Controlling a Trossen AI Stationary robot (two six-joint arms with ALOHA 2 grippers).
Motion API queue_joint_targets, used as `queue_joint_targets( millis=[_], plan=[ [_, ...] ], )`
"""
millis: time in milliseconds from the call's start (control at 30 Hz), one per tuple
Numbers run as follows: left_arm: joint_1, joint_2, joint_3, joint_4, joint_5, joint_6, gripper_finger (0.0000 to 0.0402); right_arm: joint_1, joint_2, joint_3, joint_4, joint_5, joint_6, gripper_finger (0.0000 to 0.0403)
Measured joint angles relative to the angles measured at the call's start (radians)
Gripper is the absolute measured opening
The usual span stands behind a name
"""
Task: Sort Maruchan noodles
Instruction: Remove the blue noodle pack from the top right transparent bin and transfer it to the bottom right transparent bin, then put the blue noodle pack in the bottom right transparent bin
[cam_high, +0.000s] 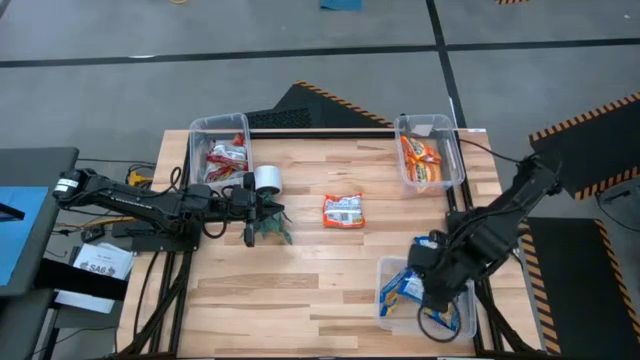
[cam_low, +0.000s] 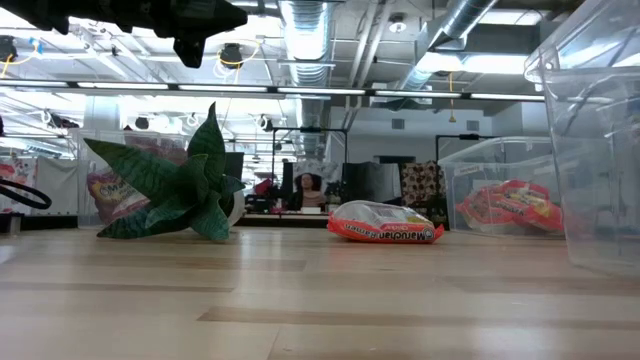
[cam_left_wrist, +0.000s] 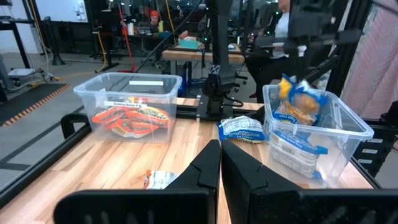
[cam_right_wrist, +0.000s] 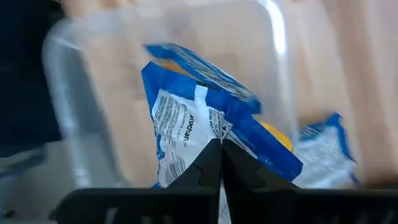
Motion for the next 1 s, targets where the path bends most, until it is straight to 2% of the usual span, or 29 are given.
queue_joint_targets(
  millis=[200,367,567,633,700,800,900,1000],
  plan=[
    [0.000,0.000,0.000,0.000,0.000,0.000,0.0000,-0.050,0.064,0.000,-0.121,-0.004,0.037,0.0050],
    [0.000,0.000,0.000,0.000,0.000,0.001,0.0000,-0.090,0.067,0.000,-0.129,-0.036,0.083,0.0073],
    [0.000,0.000,0.000,0.000,0.000,0.000,0.0000,-0.161,0.011,0.000,-0.186,-0.028,0.071,0.0136],
    [0.000,0.000,0.000,0.001,0.000,0.000,0.0000,-0.202,-0.011,0.000,-0.229,0.018,0.056,0.0164],
    [0.000,0.000,0.000,0.000,0.000,0.000,0.0000,-0.251,-0.029,0.000,-0.287,0.111,0.062,0.0192],
    [0.000,0.000,0.000,0.000,0.000,0.000,0.0000,-0.335,-0.057,-0.034,-0.276,0.208,0.037,0.0225],
    [0.000,0.000,0.000,0.000,0.001,0.000,0.0000,-0.412,-0.089,-0.110,-0.262,0.200,0.029,0.0241],
    [0.000,0.000,0.000,-0.008,0.002,0.000,0.0000,-0.462,-0.126,-0.232,-0.284,0.095,0.065,0.0244]
  ],
)
